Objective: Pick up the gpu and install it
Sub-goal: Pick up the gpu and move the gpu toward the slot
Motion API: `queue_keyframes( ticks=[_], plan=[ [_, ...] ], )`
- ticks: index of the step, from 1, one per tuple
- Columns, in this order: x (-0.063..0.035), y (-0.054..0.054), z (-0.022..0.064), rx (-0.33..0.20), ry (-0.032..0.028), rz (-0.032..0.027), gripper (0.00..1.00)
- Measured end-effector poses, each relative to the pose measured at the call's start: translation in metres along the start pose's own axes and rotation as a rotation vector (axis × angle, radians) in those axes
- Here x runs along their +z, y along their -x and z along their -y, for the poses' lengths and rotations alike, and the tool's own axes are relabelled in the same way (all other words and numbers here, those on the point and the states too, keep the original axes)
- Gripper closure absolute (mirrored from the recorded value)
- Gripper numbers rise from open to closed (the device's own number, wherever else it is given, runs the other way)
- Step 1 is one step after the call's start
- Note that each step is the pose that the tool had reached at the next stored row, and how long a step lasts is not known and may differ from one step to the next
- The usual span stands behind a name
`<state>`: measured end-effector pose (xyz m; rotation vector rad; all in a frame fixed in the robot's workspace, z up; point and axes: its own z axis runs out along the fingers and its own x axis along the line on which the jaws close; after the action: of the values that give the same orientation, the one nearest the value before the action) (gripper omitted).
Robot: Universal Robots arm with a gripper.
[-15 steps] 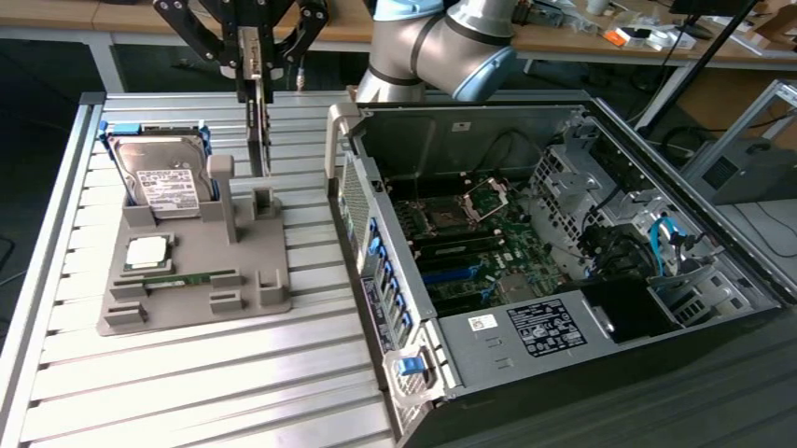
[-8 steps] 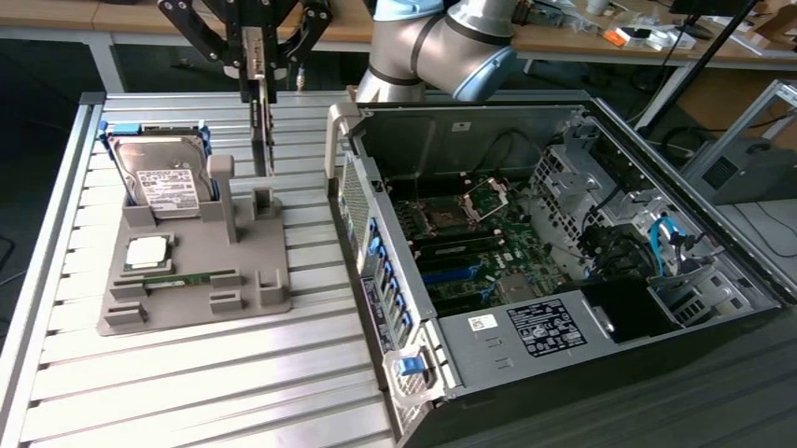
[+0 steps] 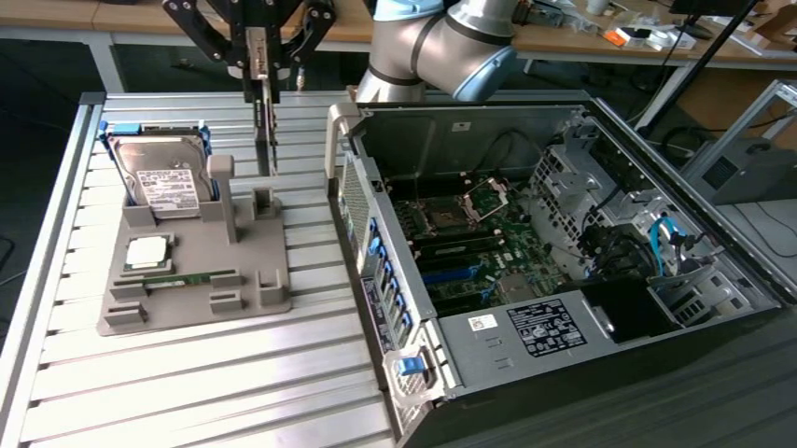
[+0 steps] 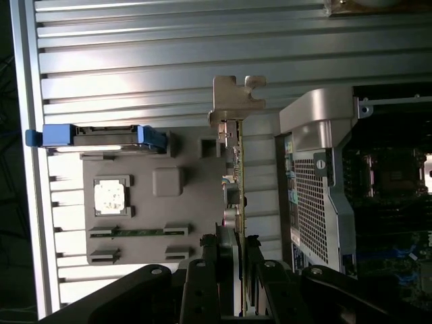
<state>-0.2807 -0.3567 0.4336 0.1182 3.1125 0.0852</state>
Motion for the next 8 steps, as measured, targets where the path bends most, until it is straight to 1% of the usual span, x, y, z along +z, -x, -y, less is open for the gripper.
queue_keyframes(
  ticks=[8],
  plan=[
    [0.0001,0.0036,-0.0003,0.0,-0.0006,0.0,0.73]
  ],
)
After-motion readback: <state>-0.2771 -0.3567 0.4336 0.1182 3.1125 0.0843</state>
